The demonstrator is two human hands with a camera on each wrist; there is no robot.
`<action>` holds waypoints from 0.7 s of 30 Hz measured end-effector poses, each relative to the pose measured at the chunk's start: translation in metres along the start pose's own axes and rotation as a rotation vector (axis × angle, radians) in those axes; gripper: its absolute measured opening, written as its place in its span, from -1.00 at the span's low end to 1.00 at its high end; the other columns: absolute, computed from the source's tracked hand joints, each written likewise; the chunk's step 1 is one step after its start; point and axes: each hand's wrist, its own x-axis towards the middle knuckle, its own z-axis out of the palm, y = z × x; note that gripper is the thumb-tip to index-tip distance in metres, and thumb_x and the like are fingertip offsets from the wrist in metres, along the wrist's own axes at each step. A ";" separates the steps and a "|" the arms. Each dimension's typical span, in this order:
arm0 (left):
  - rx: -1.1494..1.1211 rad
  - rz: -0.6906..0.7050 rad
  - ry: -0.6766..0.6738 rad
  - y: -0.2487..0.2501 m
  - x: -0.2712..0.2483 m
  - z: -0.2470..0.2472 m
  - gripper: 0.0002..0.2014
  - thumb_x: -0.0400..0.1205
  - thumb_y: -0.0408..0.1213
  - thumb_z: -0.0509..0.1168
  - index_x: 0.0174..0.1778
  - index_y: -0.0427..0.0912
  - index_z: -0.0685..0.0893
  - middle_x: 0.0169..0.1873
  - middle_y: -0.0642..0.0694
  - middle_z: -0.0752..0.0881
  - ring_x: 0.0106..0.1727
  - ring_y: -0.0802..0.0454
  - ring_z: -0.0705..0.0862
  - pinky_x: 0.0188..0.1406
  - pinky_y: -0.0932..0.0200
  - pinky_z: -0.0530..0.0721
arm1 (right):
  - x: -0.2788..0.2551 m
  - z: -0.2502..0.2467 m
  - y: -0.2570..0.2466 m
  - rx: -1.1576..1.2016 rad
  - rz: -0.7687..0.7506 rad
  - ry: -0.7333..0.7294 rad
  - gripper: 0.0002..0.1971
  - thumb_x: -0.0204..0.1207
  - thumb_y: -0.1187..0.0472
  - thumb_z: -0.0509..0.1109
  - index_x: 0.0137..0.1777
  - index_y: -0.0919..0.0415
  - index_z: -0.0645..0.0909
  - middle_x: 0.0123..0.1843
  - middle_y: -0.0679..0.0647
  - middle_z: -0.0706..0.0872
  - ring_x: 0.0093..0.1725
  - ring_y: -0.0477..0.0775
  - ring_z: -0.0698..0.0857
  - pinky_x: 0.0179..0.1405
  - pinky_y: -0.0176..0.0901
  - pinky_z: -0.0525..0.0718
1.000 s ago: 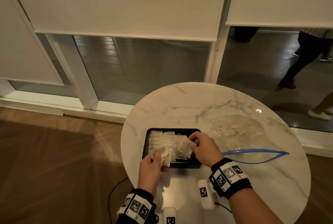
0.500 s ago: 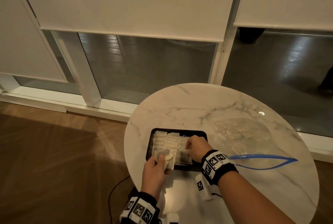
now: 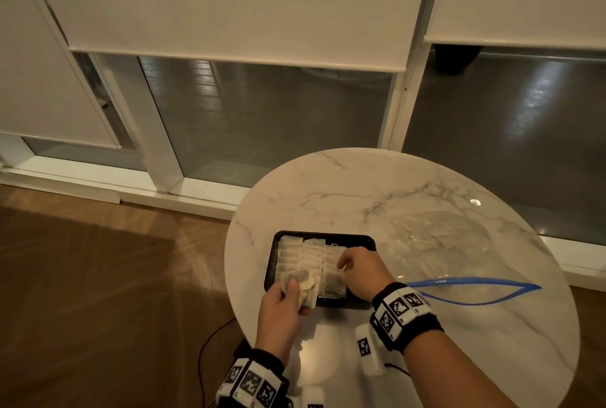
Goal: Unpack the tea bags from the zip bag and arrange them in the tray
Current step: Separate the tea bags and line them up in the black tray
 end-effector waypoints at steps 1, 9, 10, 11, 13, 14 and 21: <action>-0.004 0.003 0.002 0.000 0.000 0.000 -0.75 0.83 -0.12 0.16 0.14 -0.06 0.75 -0.01 -0.15 0.83 -0.12 -0.02 0.76 -0.41 0.30 0.62 | -0.004 0.000 -0.003 -0.004 -0.008 -0.032 -0.69 0.55 0.41 0.22 0.02 0.08 0.75 0.09 0.07 0.72 0.04 0.02 0.68 0.05 -0.21 0.64; -0.045 0.034 0.003 -0.001 0.001 0.001 -0.74 0.83 -0.19 0.18 0.16 -0.19 0.76 -0.01 -0.22 0.82 -0.16 0.00 0.73 -0.48 0.40 0.60 | -0.018 0.010 -0.010 -0.045 -0.035 -0.188 -0.65 0.56 0.33 0.19 0.08 0.21 0.83 0.05 0.12 0.81 0.03 0.08 0.73 -0.01 -0.22 0.67; -0.047 0.035 0.001 -0.001 0.001 0.001 -0.74 0.83 -0.19 0.18 0.16 -0.18 0.76 -0.02 -0.22 0.82 -0.16 0.01 0.73 -0.48 0.40 0.60 | -0.018 0.010 -0.010 -0.052 -0.037 -0.186 -0.65 0.56 0.32 0.19 0.07 0.21 0.83 0.04 0.12 0.81 0.02 0.08 0.73 -0.02 -0.22 0.67; -0.051 0.035 0.000 -0.001 0.001 0.001 -0.75 0.83 -0.20 0.18 0.17 -0.18 0.76 -0.02 -0.21 0.82 -0.17 0.01 0.73 -0.48 0.40 0.60 | -0.018 0.011 -0.010 -0.058 -0.038 -0.186 -0.65 0.55 0.31 0.19 0.07 0.21 0.82 0.02 0.12 0.81 0.01 0.08 0.73 -0.04 -0.21 0.67; -0.053 0.038 -0.001 -0.001 0.000 0.001 -0.75 0.83 -0.20 0.17 0.17 -0.16 0.75 -0.02 -0.20 0.82 -0.18 0.03 0.73 -0.49 0.41 0.59 | -0.019 0.011 -0.009 -0.070 -0.042 -0.186 -0.66 0.55 0.30 0.19 0.05 0.21 0.83 0.00 0.11 0.81 0.00 0.08 0.74 -0.04 -0.20 0.68; -0.048 0.040 -0.001 -0.001 0.000 0.001 -0.75 0.83 -0.19 0.17 0.17 -0.15 0.75 -0.03 -0.19 0.83 -0.18 0.04 0.73 -0.49 0.42 0.59 | -0.019 0.011 -0.008 -0.077 -0.045 -0.184 -0.66 0.55 0.30 0.19 0.04 0.20 0.83 -0.01 0.11 0.81 -0.01 0.08 0.74 -0.03 -0.19 0.69; -0.039 0.041 -0.005 -0.001 0.000 0.002 -0.75 0.83 -0.19 0.16 0.16 -0.15 0.75 -0.02 -0.18 0.82 -0.16 0.04 0.74 -0.47 0.42 0.60 | -0.023 0.009 -0.007 -0.063 -0.066 -0.134 -0.68 0.61 0.31 0.21 0.14 0.18 0.80 0.09 0.08 0.78 0.05 0.04 0.70 0.07 -0.22 0.65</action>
